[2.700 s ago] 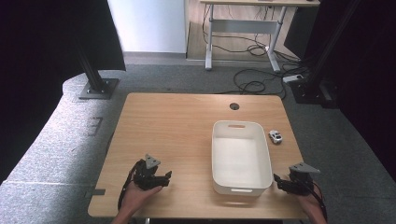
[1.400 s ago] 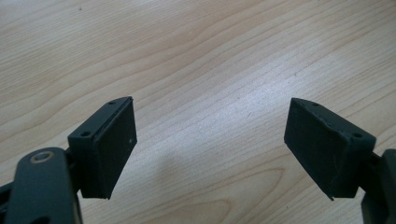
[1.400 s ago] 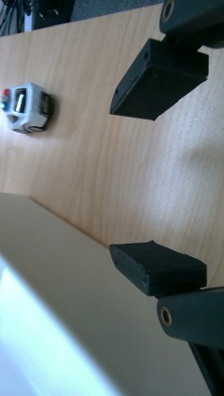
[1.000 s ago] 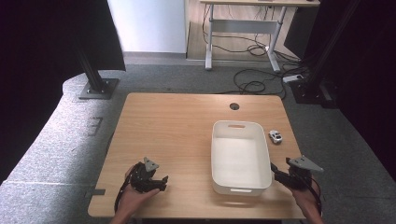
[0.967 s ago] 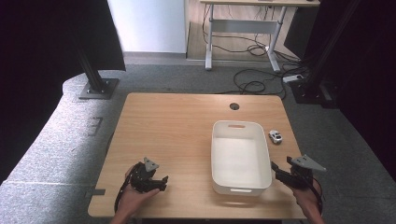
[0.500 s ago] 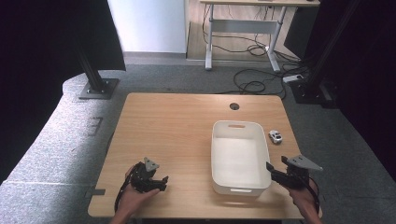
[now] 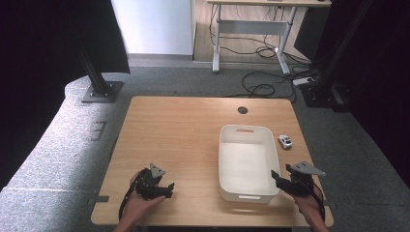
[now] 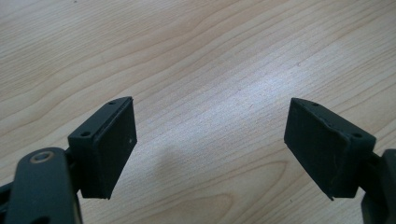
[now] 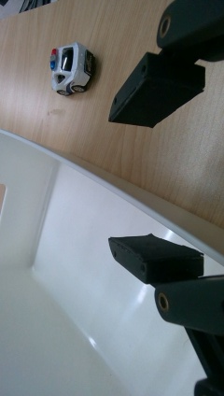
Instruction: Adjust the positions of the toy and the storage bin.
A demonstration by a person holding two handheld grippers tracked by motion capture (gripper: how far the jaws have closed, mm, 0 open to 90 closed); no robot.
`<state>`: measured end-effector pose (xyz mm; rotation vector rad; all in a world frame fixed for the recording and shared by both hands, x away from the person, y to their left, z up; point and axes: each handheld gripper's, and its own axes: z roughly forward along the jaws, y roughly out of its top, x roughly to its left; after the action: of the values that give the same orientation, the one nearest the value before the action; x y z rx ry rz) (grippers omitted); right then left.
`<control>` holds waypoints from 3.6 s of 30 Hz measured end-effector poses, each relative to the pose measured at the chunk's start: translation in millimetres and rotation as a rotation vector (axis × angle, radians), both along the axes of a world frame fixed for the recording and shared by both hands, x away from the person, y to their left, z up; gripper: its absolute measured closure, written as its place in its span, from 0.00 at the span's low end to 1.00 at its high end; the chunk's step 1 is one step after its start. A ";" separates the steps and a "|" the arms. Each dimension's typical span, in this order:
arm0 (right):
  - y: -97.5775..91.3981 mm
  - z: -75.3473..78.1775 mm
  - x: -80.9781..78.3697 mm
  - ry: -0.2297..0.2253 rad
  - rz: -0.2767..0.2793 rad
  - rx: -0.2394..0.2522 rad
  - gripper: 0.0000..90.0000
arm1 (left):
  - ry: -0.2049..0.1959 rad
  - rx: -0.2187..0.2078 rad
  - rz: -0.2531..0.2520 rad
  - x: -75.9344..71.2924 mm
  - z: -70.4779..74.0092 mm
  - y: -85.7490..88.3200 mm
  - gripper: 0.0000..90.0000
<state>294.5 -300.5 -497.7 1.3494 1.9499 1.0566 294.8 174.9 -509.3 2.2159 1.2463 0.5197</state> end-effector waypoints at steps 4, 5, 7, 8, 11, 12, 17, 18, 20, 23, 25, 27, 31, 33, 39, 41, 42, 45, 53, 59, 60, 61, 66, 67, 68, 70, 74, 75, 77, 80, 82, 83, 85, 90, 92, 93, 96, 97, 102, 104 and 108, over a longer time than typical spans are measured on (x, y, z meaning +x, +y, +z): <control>1.3 -2.9 1.3 0.012 0.002 0.000 0.40 | 0.003 0.002 -0.003 0.2 -0.3 -0.1 0.20; 1.1 -3.0 1.5 0.016 -0.001 0.008 0.41 | 0.003 0.002 -0.005 0.1 -0.3 -0.2 0.20; 0.7 -3.4 2.1 0.021 -0.005 0.023 0.42 | 0.004 0.003 -0.006 0.0 -0.2 -0.4 0.20; 0.7 -3.4 2.1 0.021 -0.005 0.023 0.42 | 0.004 0.003 -0.006 0.0 -0.2 -0.4 0.20; 1.3 -3.4 2.4 0.024 -0.001 0.031 0.47 | 0.006 0.004 -0.007 0.0 -0.5 -0.7 0.20; 1.3 -3.4 2.4 0.024 -0.001 0.031 0.47 | 0.006 0.004 -0.007 0.0 -0.5 -0.7 0.20; 2.9 -3.5 2.4 0.033 0.006 0.038 0.52 | 0.008 0.007 -0.009 0.0 -0.9 -1.1 0.20; 3.1 -3.4 2.4 0.035 0.007 0.040 0.53 | 0.008 0.007 -0.009 -0.1 -0.9 -1.1 0.20; 3.3 -3.4 2.4 0.037 0.009 0.042 0.54 | 0.008 0.007 -0.009 -0.1 -0.9 -1.1 0.20; 3.8 -3.6 2.4 0.044 0.013 0.049 0.56 | 0.008 0.007 -0.009 -0.2 -1.0 -1.2 0.20; 4.1 -3.7 2.4 0.052 0.015 0.056 0.58 | 0.008 0.008 -0.009 -0.1 -1.1 -1.4 0.20; 4.3 -3.6 2.6 0.061 0.019 0.065 0.59 | 0.008 0.007 -0.008 0.0 -1.1 -1.4 0.20; 4.9 -3.8 2.8 0.067 0.023 0.071 0.62 | 0.007 0.008 -0.008 -0.2 -1.1 -1.4 0.20; 6.4 -3.5 2.6 0.070 0.015 0.067 0.64 | 0.010 0.008 -0.010 -0.2 -1.3 -1.6 0.20; 8.7 -2.4 2.6 0.082 -0.007 0.070 0.69 | 0.010 0.009 -0.010 0.0 -1.6 -1.9 0.20; 8.9 -2.3 2.5 0.083 -0.011 0.071 0.70 | 0.010 0.009 -0.010 0.0 -1.6 -1.9 0.20; 9.2 -2.2 2.5 0.083 -0.015 0.072 0.71 | 0.011 0.009 -0.010 0.1 -1.7 -2.0 0.20; 10.2 -1.7 2.3 0.083 -0.032 0.076 0.73 | 0.012 0.010 -0.010 0.2 -1.7 -2.3 0.20; 12.7 -1.0 2.1 0.075 -0.061 0.080 0.78 | 0.012 0.011 -0.009 0.3 -1.6 -2.3 0.20; 15.1 -0.7 2.4 0.079 -0.075 0.085 0.79 | 0.012 0.013 -0.009 0.6 -1.8 -2.2 0.20; 15.1 -0.7 2.4 0.079 -0.075 0.085 0.79 | 0.012 0.013 -0.009 0.6 -1.8 -2.2 0.20; 16.0 -0.9 2.6 0.079 -0.079 0.090 0.79 | 0.012 0.013 -0.009 0.7 -1.8 -2.2 0.20; 18.9 -1.2 3.3 0.077 -0.084 0.097 0.79 | 0.012 0.014 -0.008 0.9 -2.1 -2.4 0.20; 20.3 -1.2 3.6 0.078 -0.087 0.098 0.79 | 0.012 0.015 -0.008 1.0 -2.1 -2.5 0.20; 20.3 -1.2 3.6 0.078 -0.087 0.098 0.79 | 0.012 0.015 -0.008 1.0 -2.1 -2.5 0.20; 21.9 -1.3 4.1 0.077 -0.088 0.100 0.79 | 0.011 0.015 -0.008 1.0 -2.1 -2.5 0.20; 24.8 -1.4 5.3 0.076 -0.089 0.101 0.79 | 0.012 0.015 -0.008 1.1 -2.1 -2.3 0.20; 26.0 -1.5 5.8 0.076 -0.089 0.103 0.79 | 0.012 0.015 -0.008 1.0 -2.1 -2.3 0.20; 27.3 -1.6 6.4 0.074 -0.088 0.104 0.79 | 0.012 0.016 -0.009 1.0 -2.2 -2.5 0.20; 28.8 -1.7 7.1 0.074 -0.088 0.106 0.79 | 0.013 0.016 -0.009 1.0 -2.3 -2.6 0.20; 30.0 -1.9 8.0 0.072 -0.087 0.107 0.79 | 0.014 0.018 -0.010 1.1 -2.4 -2.7 0.20; 31.2 -2.0 8.9 0.072 -0.084 0.110 0.79 | 0.014 0.018 -0.010 1.2 -2.4 -2.7 0.20; 31.7 -2.1 9.3 0.071 -0.084 0.109 0.79 | 0.014 0.017 -0.010 1.2 -2.5 -2.7 0.20; 35.6 -2.4 11.6 0.069 -0.083 0.114 0.79 | 0.013 0.017 -0.009 1.3 -2.6 -2.7 0.20; 37.4 -2.7 12.5 0.066 -0.082 0.115 0.79 | 0.015 0.019 -0.010 1.2 -2.5 -2.8 0.20; 37.9 -2.6 12.7 0.065 -0.082 0.114 0.79 | 0.015 0.019 -0.011 1.3 -2.7 -2.9 0.20; 39.7 -2.8 13.3 0.062 -0.082 0.114 0.79 | 0.016 0.020 -0.011 1.3 -2.8 -2.9 0.20; 40.7 -2.9 13.7 0.061 -0.083 0.114 0.79 | 0.016 0.020 -0.011 1.3 -2.8 -2.9 0.20; 42.5 -3.0 13.9 0.058 -0.084 0.116 0.79 | 0.016 0.021 -0.013 1.4 -3.0 -3.1 0.20; 44.3 -3.3 14.1 0.054 -0.085 0.116 0.79 | 0.016 0.022 -0.014 1.6 -3.3 -3.2 0.20; 48.7 -3.4 15.4 0.049 -0.085 0.115 0.79 | 0.016 0.022 -0.014 1.5 -3.2 -3.2 0.20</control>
<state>309.9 -251.7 -501.1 1.5193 1.8737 1.1195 296.4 171.7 -512.5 2.2498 1.2375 0.5137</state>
